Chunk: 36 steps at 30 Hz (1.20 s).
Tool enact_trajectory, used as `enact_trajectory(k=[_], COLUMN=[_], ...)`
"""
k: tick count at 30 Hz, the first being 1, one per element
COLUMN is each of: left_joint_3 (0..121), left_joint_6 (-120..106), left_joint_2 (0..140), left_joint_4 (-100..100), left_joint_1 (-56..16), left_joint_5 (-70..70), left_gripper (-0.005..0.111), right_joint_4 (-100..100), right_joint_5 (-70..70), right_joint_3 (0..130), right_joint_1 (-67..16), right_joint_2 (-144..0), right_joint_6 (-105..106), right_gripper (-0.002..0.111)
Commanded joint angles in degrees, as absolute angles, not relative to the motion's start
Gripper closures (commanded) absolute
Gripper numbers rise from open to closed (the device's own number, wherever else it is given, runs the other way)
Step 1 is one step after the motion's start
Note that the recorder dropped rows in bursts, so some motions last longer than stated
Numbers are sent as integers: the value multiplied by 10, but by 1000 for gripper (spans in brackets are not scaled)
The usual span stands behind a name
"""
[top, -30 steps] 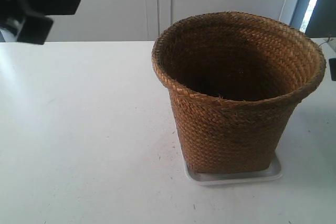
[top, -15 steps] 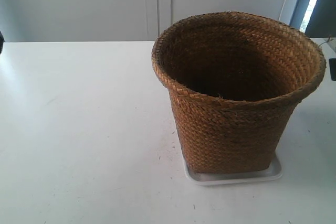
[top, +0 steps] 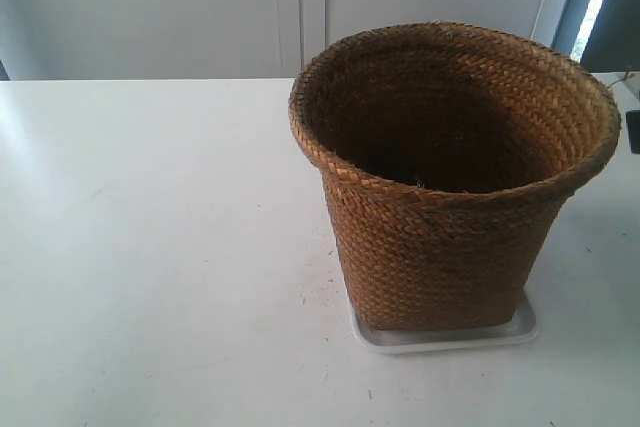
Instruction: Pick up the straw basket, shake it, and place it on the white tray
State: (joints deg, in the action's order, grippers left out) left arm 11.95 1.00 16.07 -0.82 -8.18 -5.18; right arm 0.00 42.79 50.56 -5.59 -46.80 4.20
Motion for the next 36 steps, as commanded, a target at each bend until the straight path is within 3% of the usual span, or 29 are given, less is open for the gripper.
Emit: enact_trajectory(k=[1,10,22,36], left_joint_3=[78,0,0,0], left_joint_6=[17,17,0,0], left_joint_2=[105,1,0,0], left_joint_4=[-16,-16,-8,-8], left_joint_1=[-81,-81,-65,-24], left_joint_5=[-43,-43,-140,-135], left_gripper=[107,107,107,107], right_joint_4=[0,0,0,0], right_joint_5=[421,421,423,421], right_joint_3=[501,501,501,501], right_joint_1=[-51,-51,-51,-51], right_joint_2=[-464,-464,-464,-464], right_joint_6=[41,41,41,41], right_gripper=[108,108,108,108])
